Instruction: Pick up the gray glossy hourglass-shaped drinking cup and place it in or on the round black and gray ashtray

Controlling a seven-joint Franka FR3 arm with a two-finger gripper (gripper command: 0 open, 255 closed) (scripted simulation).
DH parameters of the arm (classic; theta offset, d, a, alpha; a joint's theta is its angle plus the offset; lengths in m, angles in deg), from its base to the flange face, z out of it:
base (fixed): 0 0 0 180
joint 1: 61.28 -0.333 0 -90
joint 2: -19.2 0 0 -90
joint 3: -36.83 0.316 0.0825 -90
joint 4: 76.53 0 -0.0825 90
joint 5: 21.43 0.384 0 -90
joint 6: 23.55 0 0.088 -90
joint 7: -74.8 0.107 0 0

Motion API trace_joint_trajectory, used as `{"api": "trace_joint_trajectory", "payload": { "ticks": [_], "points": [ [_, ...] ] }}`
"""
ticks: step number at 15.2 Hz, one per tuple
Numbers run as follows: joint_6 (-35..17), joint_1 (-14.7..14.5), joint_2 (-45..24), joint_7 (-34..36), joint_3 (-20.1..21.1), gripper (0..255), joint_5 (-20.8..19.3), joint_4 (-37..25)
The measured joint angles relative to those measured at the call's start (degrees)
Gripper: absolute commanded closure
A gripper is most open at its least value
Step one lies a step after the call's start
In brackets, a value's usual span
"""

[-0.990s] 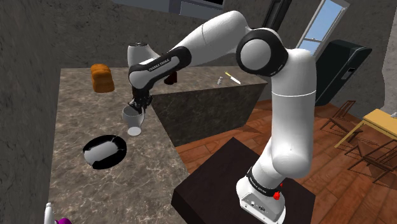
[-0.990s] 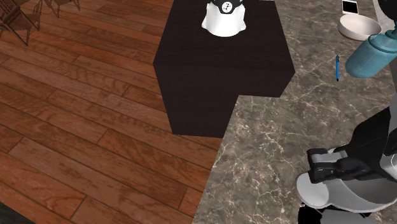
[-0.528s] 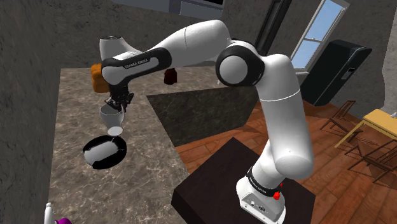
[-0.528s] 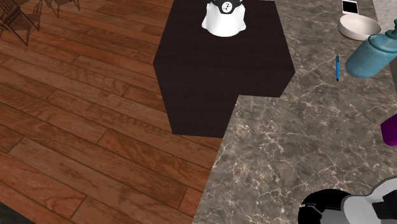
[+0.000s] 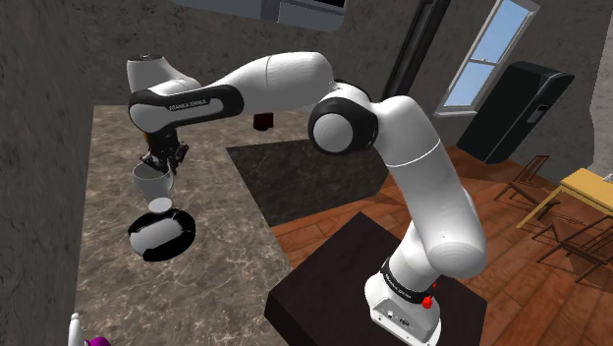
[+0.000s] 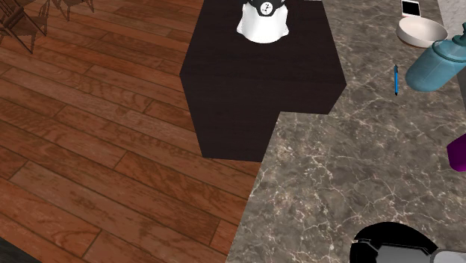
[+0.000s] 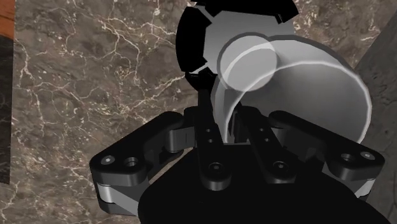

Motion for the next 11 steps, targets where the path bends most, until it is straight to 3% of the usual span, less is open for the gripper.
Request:
{"api": "trace_joint_trajectory", "payload": {
  "ticks": [11],
  "points": [
    [-5.4, -0.1, -4.2, 0.4, -0.2, 255, -0.3, 1.2]
  ]
}}
